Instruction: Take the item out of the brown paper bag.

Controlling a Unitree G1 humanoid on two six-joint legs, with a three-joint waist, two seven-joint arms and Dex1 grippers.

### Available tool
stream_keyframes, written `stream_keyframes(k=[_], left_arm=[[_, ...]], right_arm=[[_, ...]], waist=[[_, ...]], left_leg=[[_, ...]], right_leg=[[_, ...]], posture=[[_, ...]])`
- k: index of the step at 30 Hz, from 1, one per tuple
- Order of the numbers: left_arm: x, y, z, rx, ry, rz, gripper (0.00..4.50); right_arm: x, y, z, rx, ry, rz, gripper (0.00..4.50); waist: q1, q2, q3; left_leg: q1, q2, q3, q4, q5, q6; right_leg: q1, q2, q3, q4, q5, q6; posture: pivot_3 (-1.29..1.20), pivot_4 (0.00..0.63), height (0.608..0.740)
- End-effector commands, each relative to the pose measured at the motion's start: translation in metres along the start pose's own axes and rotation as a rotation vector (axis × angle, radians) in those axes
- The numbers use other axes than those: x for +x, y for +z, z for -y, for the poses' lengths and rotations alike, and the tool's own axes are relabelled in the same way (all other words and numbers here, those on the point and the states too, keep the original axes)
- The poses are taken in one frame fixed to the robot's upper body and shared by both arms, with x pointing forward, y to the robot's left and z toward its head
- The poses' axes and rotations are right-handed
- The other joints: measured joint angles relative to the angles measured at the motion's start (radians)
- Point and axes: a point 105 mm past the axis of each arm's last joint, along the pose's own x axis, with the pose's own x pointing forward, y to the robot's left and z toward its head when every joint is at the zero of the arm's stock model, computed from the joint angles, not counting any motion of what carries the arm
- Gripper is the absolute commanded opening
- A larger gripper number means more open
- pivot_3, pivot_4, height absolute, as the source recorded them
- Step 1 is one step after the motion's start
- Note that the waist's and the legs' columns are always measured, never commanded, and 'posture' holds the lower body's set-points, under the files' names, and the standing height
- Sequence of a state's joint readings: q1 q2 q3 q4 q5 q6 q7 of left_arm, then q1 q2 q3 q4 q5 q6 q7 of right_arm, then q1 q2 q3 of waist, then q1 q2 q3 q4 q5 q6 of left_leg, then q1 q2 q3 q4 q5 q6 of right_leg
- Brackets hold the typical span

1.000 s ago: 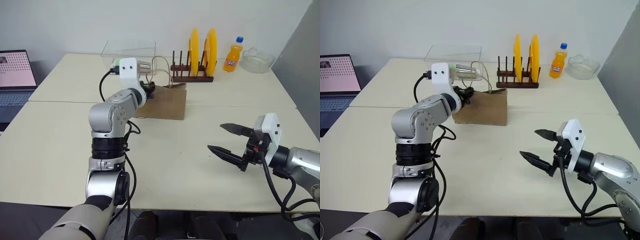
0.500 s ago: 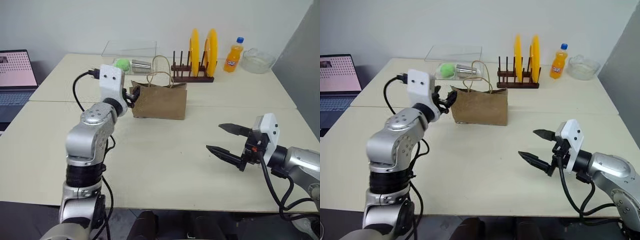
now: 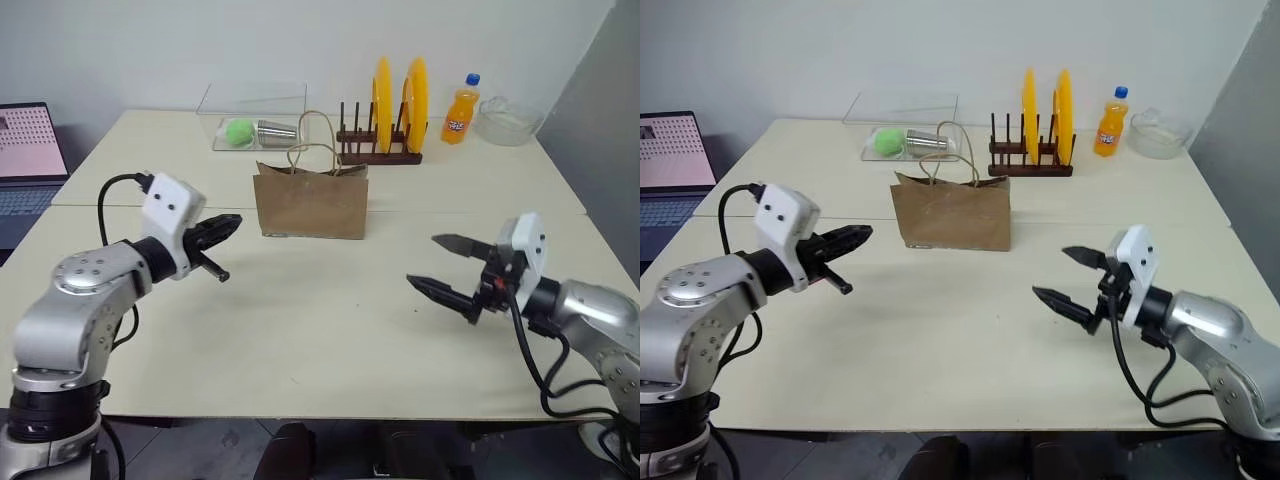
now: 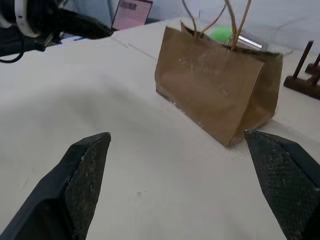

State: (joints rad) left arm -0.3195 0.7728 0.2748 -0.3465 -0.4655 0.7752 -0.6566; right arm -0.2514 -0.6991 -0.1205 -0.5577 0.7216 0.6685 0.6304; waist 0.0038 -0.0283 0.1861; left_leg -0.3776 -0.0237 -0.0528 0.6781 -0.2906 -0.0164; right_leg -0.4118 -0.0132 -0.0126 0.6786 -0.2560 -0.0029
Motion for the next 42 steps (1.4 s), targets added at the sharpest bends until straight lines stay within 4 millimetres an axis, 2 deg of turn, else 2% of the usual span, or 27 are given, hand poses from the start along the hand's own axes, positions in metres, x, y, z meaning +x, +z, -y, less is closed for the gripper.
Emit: stream_keyframes(k=[1,4,7,9,13,18,22,28,37,42], left_arm=[[-0.008,0.011,-0.005,0.016,0.0,0.05,0.01],[-0.008,0.014,-0.002,-0.001,-0.021,0.074,0.01],[-0.009,0.014,-0.001,-0.003,-0.03,0.08,0.0],[-0.009,0.015,-0.003,0.0,-0.02,0.084,0.0],[-0.014,0.015,-0.006,0.03,-0.003,0.076,0.0],[-0.02,0.005,0.003,0.055,-0.037,0.047,0.0],[-0.025,0.003,0.008,0.053,-0.089,0.034,0.0],[-0.029,0.004,-0.006,0.061,-0.052,0.025,0.0],[-0.028,0.0,-0.001,0.09,-0.079,0.0,0.0],[-0.033,-0.004,-0.003,0.093,-0.095,-0.028,0.0]], right_arm=[[0.014,0.019,0.014,-0.063,-0.042,0.065,4.5],[0.029,0.029,0.026,-0.098,-0.066,0.089,4.5],[0.048,0.034,0.037,-0.138,-0.086,0.093,3.87],[0.06,0.037,0.041,-0.176,-0.082,0.089,3.28],[0.082,0.047,0.059,-0.254,-0.118,0.075,1.78],[0.109,0.059,0.085,-0.344,-0.19,0.052,0.03],[0.14,0.059,0.109,-0.514,-0.245,-0.06,0.03],[0.17,0.058,0.12,-0.627,-0.259,-0.177,0.03],[0.193,0.049,0.101,-0.643,-0.168,-0.249,0.03],[0.203,0.046,0.084,-0.639,-0.078,-0.257,0.03]], waist=[[-0.004,0.0,0.0],[-0.005,0.0,0.0],[-0.006,0.0,0.0],[-0.006,0.0,0.0],[-0.007,0.0,0.0],[-0.011,0.001,0.001],[-0.019,0.002,0.001],[-0.028,0.002,0.001],[-0.034,0.002,0.001],[-0.035,0.003,0.002]], left_leg=[[0.0,0.0,0.0,0.0,0.0,0.0],[0.0,0.0,0.0,0.0,0.0,0.0],[-0.001,0.0,0.0,-0.001,0.0,0.0],[-0.001,0.0,0.0,-0.001,0.0,0.0],[-0.001,0.0,0.0,-0.001,0.0,0.0],[-0.002,0.0,0.001,-0.001,0.0,0.0],[-0.004,0.0,0.003,-0.002,0.0,0.0],[-0.005,0.0,0.003,-0.002,0.0,0.0],[-0.005,0.0,0.003,-0.004,0.002,-0.003],[-0.005,0.0,0.003,-0.003,0.002,-0.003]], right_leg=[[0.0,0.0,0.0,0.0,0.0,0.0],[0.0,0.0,0.0,0.0,0.001,-0.001],[-0.001,0.0,0.0,0.0,0.003,-0.004],[-0.001,0.0,0.0,0.0,0.003,-0.005],[-0.002,0.0,0.0,0.0,0.003,-0.005],[-0.003,0.0,0.0,0.001,0.004,-0.006],[-0.007,0.0,0.001,0.001,0.005,-0.008],[-0.008,0.0,0.001,0.002,0.005,-0.009],[-0.009,-0.001,0.002,0.001,0.005,-0.009],[-0.009,-0.001,0.002,0.002,0.005,-0.009]], posture=[[0.0,0.15,0.74],[0.0,0.15,0.74],[0.0,0.15,0.74],[0.0,0.15,0.74],[0.0,0.15,0.74],[0.0,0.15,0.74],[0.0,0.15,0.74],[0.0,0.15,0.74],[0.0,0.15,0.74],[0.0,0.15,0.74]])
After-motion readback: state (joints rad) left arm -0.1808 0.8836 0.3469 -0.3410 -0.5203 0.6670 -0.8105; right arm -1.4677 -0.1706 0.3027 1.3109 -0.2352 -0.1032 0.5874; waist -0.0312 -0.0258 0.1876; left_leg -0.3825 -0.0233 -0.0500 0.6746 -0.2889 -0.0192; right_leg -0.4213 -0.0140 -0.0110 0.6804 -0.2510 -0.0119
